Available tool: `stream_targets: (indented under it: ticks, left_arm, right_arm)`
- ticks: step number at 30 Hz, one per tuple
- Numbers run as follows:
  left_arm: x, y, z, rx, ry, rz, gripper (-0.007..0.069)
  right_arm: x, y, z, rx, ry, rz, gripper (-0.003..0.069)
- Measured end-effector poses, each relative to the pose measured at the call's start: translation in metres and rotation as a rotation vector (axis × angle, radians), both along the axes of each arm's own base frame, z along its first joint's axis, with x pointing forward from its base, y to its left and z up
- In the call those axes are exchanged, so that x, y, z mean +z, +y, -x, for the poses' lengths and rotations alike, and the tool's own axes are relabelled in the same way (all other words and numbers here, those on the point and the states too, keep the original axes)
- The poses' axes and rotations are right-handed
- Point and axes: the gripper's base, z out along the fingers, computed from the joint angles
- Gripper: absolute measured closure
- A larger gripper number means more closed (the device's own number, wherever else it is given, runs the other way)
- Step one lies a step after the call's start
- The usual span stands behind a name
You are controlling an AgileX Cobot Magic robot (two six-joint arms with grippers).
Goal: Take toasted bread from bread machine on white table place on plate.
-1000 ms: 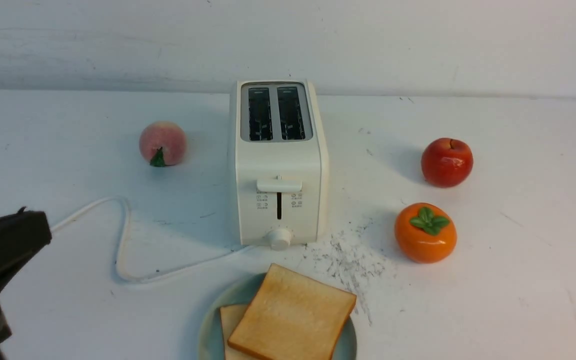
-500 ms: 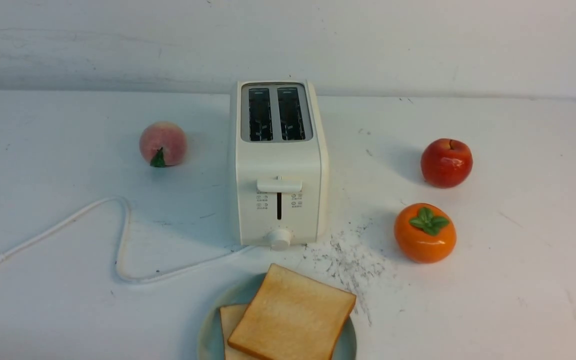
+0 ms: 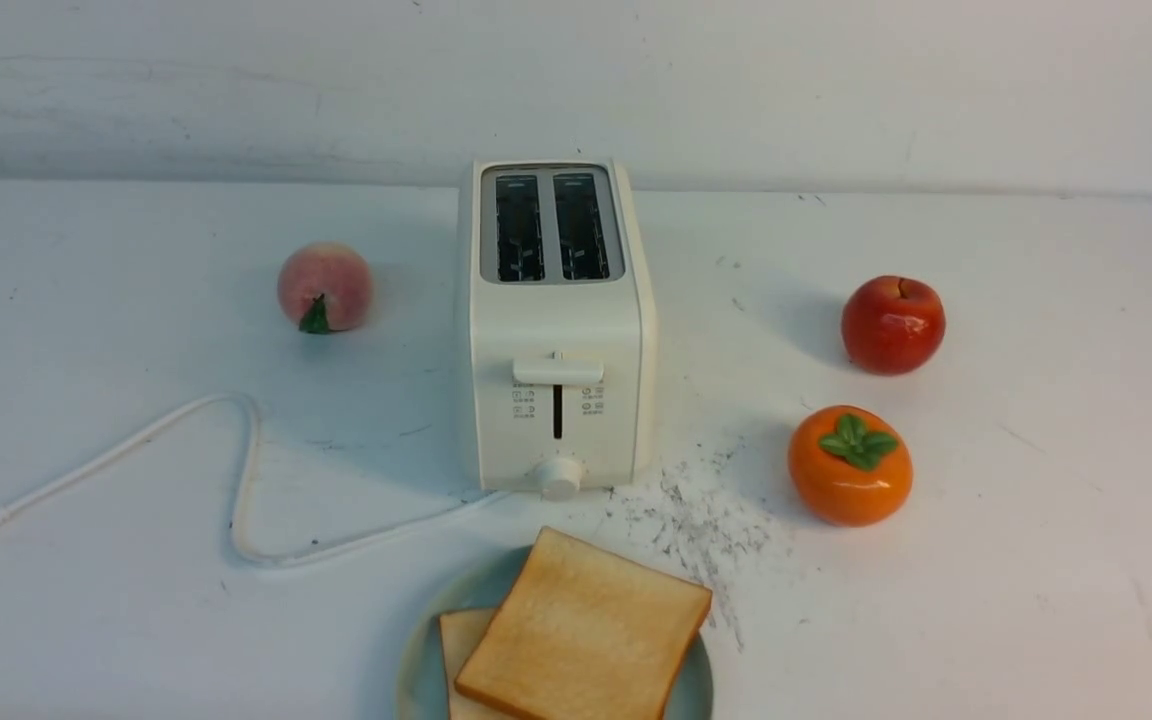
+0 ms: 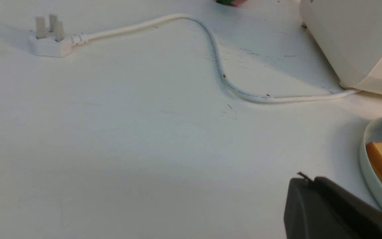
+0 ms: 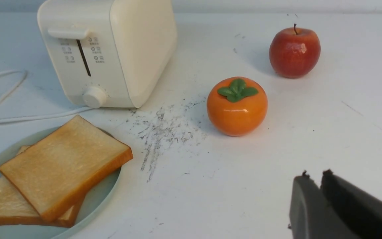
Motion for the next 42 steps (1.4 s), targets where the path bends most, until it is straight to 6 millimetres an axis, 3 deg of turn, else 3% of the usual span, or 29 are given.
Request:
stream_targets:
  ticks: [20, 29, 32, 38, 42]
  left_arm:
    - [0.0, 0.0, 0.0, 0.0, 0.001, -0.001, 0.061]
    - [0.0, 0.0, 0.0, 0.0, 0.002, -0.001, 0.0608]
    - [0.0, 0.0, 0.0, -0.001, 0.003, -0.001, 0.0608]
    - [0.0, 0.0, 0.0, -0.001, 0.003, -0.001, 0.0607]
    - [0.0, 0.0, 0.0, -0.001, 0.003, -0.001, 0.0607]
  right_arm:
    - [0.002, -0.002, 0.004, -0.002, -0.032, -0.007, 0.058]
    - [0.002, -0.018, 0.015, -0.274, -0.083, -0.015, 0.0566]
    - [-0.005, -0.022, 0.017, -0.348, -0.053, -0.007, 0.0562]
    - [-0.059, -0.023, 0.007, -0.394, 0.056, 0.007, 0.0554]
    - [-0.061, -0.023, 0.006, -0.391, 0.054, -0.014, 0.0549]
